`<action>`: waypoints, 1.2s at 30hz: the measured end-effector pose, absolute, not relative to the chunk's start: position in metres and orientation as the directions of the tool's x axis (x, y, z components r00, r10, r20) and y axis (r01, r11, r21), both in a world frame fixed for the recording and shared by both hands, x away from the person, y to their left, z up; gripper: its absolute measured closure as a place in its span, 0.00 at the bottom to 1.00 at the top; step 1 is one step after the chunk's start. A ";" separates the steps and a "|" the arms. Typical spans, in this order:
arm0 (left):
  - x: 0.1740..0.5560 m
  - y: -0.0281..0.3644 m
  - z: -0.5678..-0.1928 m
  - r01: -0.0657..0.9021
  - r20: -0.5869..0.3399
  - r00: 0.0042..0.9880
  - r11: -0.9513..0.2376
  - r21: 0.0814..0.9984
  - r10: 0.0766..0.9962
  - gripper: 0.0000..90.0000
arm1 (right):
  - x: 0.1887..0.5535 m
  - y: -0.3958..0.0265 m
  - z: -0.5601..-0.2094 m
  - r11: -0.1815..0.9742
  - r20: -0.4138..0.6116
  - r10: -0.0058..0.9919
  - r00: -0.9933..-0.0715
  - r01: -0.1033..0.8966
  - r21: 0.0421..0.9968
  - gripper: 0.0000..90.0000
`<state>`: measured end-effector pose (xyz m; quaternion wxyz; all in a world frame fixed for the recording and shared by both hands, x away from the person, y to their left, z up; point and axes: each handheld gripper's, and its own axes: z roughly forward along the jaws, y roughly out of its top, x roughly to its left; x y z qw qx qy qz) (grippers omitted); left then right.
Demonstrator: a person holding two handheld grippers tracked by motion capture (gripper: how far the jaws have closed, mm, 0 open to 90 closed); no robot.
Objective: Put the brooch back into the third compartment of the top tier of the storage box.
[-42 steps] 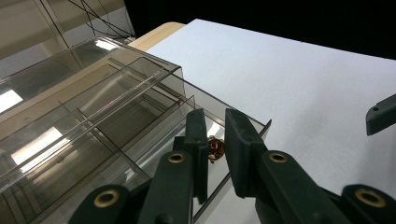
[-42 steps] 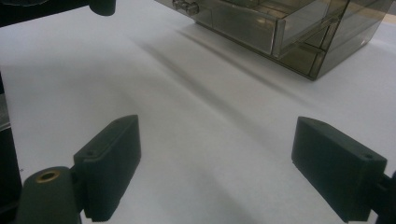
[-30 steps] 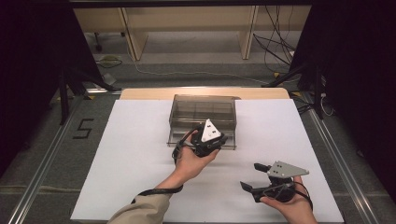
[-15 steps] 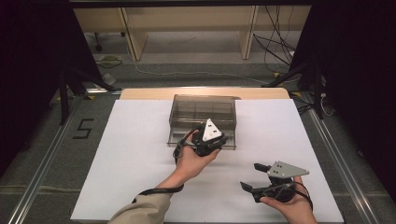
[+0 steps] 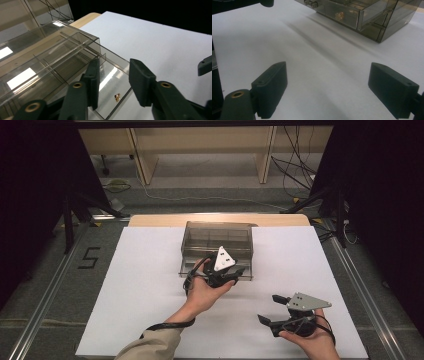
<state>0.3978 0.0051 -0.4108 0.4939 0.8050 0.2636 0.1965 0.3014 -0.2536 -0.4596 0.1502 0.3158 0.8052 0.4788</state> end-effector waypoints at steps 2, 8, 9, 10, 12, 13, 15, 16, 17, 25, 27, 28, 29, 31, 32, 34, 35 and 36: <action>0.396 0.009 -0.409 0.231 0.049 0.784 -0.364 0.902 0.619 0.60 | 0.301 -0.254 -0.460 0.342 0.060 0.653 -0.755 0.364 0.866 0.18; 0.387 0.030 -0.409 0.237 0.050 0.765 -0.353 0.905 0.642 0.43 | 0.302 -0.254 -0.460 0.342 0.061 0.653 -0.755 0.366 0.866 0.18; 0.386 0.034 -0.409 0.238 0.053 0.762 -0.356 0.904 0.645 0.42 | 0.302 -0.253 -0.460 0.342 0.062 0.652 -0.755 0.366 0.866 0.18; 0.385 0.038 -0.410 0.242 0.053 0.758 -0.355 0.903 0.650 0.40 | 0.302 -0.253 -0.460 0.340 0.063 0.653 -0.754 0.367 0.866 0.18; 0.382 0.049 -0.412 0.257 0.039 0.751 -0.346 0.902 0.659 0.37 | 0.302 -0.253 -0.460 0.341 0.063 0.654 -0.754 0.368 0.865 0.18; 0.382 0.053 -0.413 0.265 0.033 0.748 -0.344 0.901 0.663 0.35 | 0.302 -0.253 -0.460 0.340 0.064 0.654 -0.754 0.368 0.865 0.18; 0.380 0.061 -0.415 0.277 0.024 0.745 -0.342 0.898 0.667 0.32 | 0.302 -0.253 -0.460 0.341 0.063 0.653 -0.754 0.368 0.865 0.18; 0.378 0.066 -0.416 0.281 0.021 0.744 -0.342 0.896 0.668 0.31 | 0.302 -0.253 -0.460 0.343 0.063 0.653 -0.755 0.368 0.864 0.18; 0.377 0.069 -0.417 0.285 0.018 0.743 -0.341 0.896 0.669 0.30 | 0.302 -0.253 -0.460 0.342 0.064 0.653 -0.755 0.369 0.864 0.18; 0.366 0.096 -0.425 0.316 -0.008 0.731 -0.329 0.890 0.682 0.26 | 0.302 -0.254 -0.460 0.340 0.064 0.652 -0.755 0.367 0.866 0.18; 0.364 0.100 -0.426 0.312 -0.007 0.729 -0.323 0.893 0.685 0.26 | 0.302 -0.254 -0.460 0.335 0.065 0.654 -0.753 0.367 0.868 0.18; 0.363 0.102 -0.426 0.311 -0.007 0.727 -0.320 0.895 0.687 0.26 | 0.302 -0.255 -0.460 0.335 0.067 0.655 -0.753 0.368 0.867 0.18; 0.362 0.103 -0.426 0.311 -0.006 0.727 -0.322 0.894 0.687 0.26 | 0.302 -0.255 -0.460 0.336 0.066 0.655 -0.753 0.368 0.867 0.18; 0.361 0.105 -0.426 0.309 -0.001 0.727 -0.325 0.894 0.687 0.27 | 0.302 -0.255 -0.459 0.336 0.065 0.655 -0.753 0.367 0.867 0.18; 0.360 0.106 -0.427 0.310 -0.002 0.728 -0.328 0.892 0.685 0.27 | 0.302 -0.255 -0.459 0.336 0.065 0.655 -0.753 0.367 0.868 0.18; 0.359 0.106 -0.428 0.312 0.000 0.727 -0.331 0.891 0.686 0.28 | 0.301 -0.255 -0.459 0.335 0.065 0.656 -0.752 0.367 0.868 0.18; 0.359 0.106 -0.428 0.312 0.003 0.729 -0.336 0.889 0.685 0.28 | 0.301 -0.255 -0.459 0.335 0.064 0.656 -0.752 0.367 0.868 0.18; 0.358 0.106 -0.429 0.313 0.000 0.729 -0.334 0.889 0.684 0.28 | 0.301 -0.255 -0.459 0.336 0.064 0.656 -0.752 0.367 0.867 0.18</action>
